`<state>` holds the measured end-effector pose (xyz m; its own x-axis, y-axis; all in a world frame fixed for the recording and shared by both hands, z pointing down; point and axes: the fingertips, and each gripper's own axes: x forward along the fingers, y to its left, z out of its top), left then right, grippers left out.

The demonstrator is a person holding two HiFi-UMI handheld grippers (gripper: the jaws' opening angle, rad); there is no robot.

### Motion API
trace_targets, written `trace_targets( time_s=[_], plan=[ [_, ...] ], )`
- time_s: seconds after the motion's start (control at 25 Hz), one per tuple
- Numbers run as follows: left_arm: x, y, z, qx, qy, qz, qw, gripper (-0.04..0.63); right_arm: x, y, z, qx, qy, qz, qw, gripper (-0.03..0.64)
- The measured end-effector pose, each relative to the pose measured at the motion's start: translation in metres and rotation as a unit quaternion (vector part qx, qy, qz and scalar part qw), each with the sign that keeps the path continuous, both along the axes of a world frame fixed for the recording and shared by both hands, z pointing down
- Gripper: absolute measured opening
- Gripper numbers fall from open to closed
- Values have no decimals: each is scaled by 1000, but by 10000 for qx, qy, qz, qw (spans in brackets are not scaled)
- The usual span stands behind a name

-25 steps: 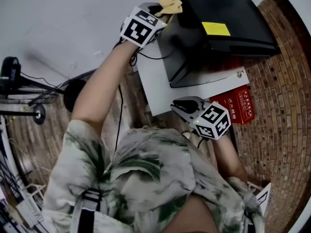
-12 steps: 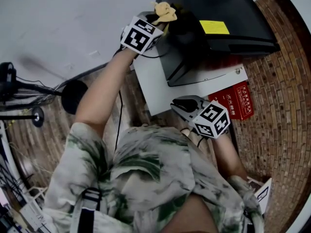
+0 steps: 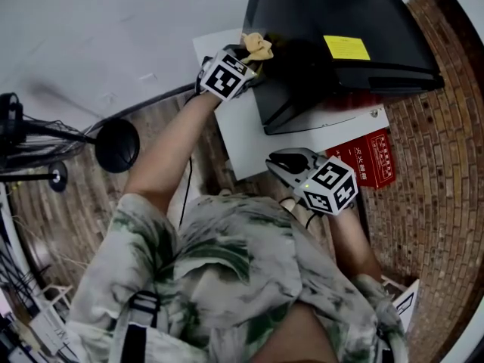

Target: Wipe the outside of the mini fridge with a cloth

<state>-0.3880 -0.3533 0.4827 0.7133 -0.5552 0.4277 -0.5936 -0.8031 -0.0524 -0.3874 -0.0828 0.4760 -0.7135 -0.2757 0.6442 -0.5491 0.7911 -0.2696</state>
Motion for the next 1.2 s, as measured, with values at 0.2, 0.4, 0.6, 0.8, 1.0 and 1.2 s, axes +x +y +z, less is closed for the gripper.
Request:
trace_targets(
  time_s=[0.2,0.4,0.6,0.8,1.0,1.2],
  plan=[
    [4,9,53,-432,-240,106,9987,83,0,-5,4,-82,-9,35,10000,71],
    [-3,9,69,-561,-317,108,9979,83,-1,-9,7,-141,-7,38,9999,71],
    [-22,-8,37,-292,-177,-39,9994,83,-2,-12,10,-182,-8,9,9998,71],
    [-41,-42,-35,137,180,-245,9994,84,-9,-15,10,-140,-15,-38,9999,71],
    [-44,-81,-113,772,361,-326,9958,83,-6,-15,7,-84,14,25,10000,71],
    [-43,-115,-165,1255,392,-474,9902,84,3,-12,7,-58,44,183,9998,71]
  ],
)
